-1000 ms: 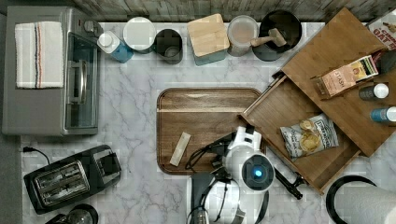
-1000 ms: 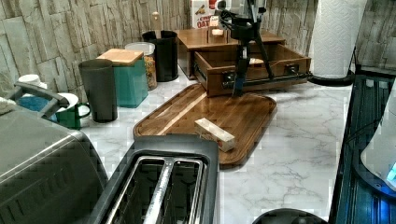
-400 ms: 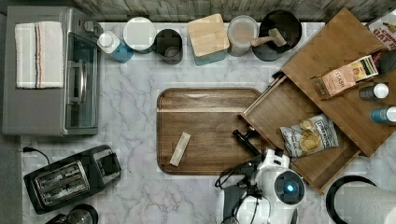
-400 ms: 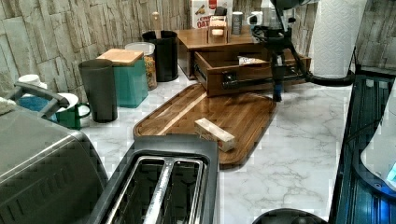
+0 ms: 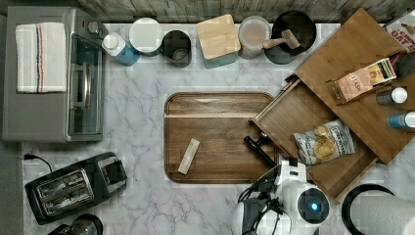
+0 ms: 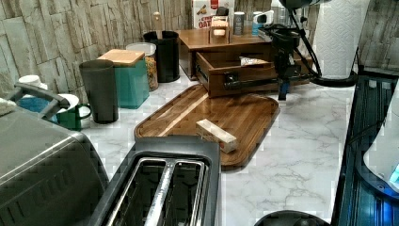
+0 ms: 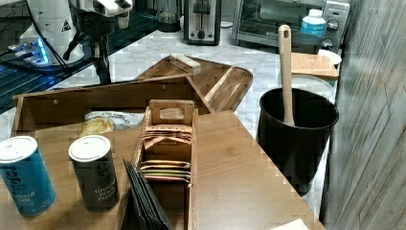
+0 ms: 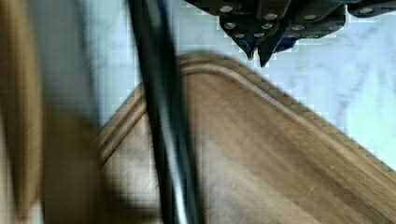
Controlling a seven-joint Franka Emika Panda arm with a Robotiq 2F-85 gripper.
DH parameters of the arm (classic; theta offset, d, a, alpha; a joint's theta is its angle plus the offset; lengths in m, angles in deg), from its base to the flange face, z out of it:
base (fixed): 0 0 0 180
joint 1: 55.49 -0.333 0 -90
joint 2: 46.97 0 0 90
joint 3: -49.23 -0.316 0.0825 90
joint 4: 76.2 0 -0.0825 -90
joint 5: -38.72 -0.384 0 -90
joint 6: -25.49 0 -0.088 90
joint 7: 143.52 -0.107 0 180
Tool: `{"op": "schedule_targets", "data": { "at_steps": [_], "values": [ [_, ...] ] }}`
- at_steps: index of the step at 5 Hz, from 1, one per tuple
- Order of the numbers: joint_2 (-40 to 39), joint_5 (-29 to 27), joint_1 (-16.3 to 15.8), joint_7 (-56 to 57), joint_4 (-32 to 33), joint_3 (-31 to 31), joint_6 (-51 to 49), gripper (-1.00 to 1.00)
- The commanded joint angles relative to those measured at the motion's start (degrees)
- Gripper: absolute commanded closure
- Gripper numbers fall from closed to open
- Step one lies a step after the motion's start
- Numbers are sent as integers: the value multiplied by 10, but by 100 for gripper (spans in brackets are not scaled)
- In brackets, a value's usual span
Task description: Close the drawer.
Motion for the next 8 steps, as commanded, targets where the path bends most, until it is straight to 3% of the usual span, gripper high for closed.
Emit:
{"op": "schedule_targets", "data": {
  "at_steps": [1,2,4,5,6,7,8],
  "values": [
    [24,31,17,56,47,16,185,100],
    [1,2,-2,85,10,31,174,100],
    [-52,-61,-18,182,-142,67,62,100],
    [-70,-131,-28,269,-168,85,123,100],
    [-131,-207,-46,334,-234,105,128,100],
    [-195,-212,-35,329,-324,105,76,100],
    [-233,-247,-36,342,-358,100,100,100]
  ]
}}
